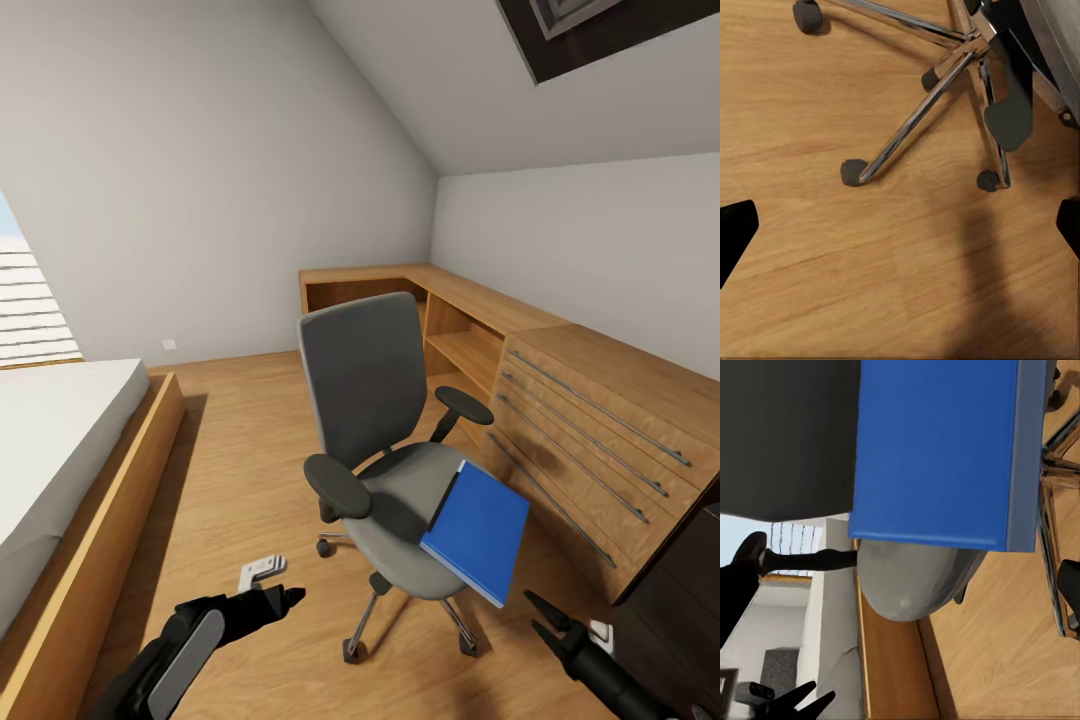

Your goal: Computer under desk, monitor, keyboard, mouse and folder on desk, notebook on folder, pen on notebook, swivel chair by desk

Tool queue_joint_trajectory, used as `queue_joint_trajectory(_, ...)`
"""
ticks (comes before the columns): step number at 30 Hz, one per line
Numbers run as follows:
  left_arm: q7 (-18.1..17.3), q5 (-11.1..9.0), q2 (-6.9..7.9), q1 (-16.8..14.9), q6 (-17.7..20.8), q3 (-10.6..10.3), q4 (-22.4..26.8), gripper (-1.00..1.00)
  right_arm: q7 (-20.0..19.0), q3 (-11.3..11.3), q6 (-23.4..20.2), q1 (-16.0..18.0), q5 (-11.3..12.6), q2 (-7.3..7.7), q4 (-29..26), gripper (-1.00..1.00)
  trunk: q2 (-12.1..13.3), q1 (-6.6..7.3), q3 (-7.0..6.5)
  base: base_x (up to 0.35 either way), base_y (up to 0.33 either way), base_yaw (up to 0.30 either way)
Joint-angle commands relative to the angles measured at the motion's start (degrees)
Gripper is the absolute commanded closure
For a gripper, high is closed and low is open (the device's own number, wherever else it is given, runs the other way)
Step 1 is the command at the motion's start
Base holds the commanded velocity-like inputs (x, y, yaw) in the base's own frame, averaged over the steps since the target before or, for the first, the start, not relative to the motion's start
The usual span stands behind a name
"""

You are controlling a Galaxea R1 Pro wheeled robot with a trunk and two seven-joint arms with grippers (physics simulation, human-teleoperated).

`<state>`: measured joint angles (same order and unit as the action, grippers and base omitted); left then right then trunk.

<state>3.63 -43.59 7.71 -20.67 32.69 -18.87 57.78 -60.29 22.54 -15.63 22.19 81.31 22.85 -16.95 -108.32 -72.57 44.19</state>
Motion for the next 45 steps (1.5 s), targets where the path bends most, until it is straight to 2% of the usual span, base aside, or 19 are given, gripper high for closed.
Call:
queue_joint_trajectory(1,0.22,-0.65,0.12,-0.03,0.41,-0.14,0.09,-1.00,-0.58,0.31,-0.97,0.04,0.60,0.19,0.04,-1.00,-0.03,0.01,0.05,0.000,0.000,0.000)
queue_joint_trajectory(8,-0.30,-1.50,0.56,-0.03,1.32,-0.12,0.09,-1.00,-2.14,0.31,-2.35,0.04,0.64,0.93,0.18,-1.00,-2.43,-1.31,1.13,0.000,0.000,0.000)
queue_joint_trajectory(21,-0.38,-1.58,0.72,-0.03,1.49,0.52,0.14,-1.00,-2.38,0.21,-2.56,0.04,0.77,2.30,1.07,-1.00,-7.65,-4.17,3.47,0.000,0.000,0.000)
queue_joint_trajectory(38,-0.38,-1.58,0.73,-0.05,1.50,0.86,0.36,-1.00,-0.64,-0.91,-2.25,0.30,0.78,2.73,0.78,-1.00,-14.46,-7.90,6.52,0.000,0.000,0.000)
queue_joint_trajectory(45,-0.38,-1.59,0.78,-0.02,1.63,1.01,0.40,-1.00,0.52,-1.07,-2.14,1.47,0.78,2.81,-2.67,-1.00,-14.46,-7.90,6.52,0.000,0.000,0.000)
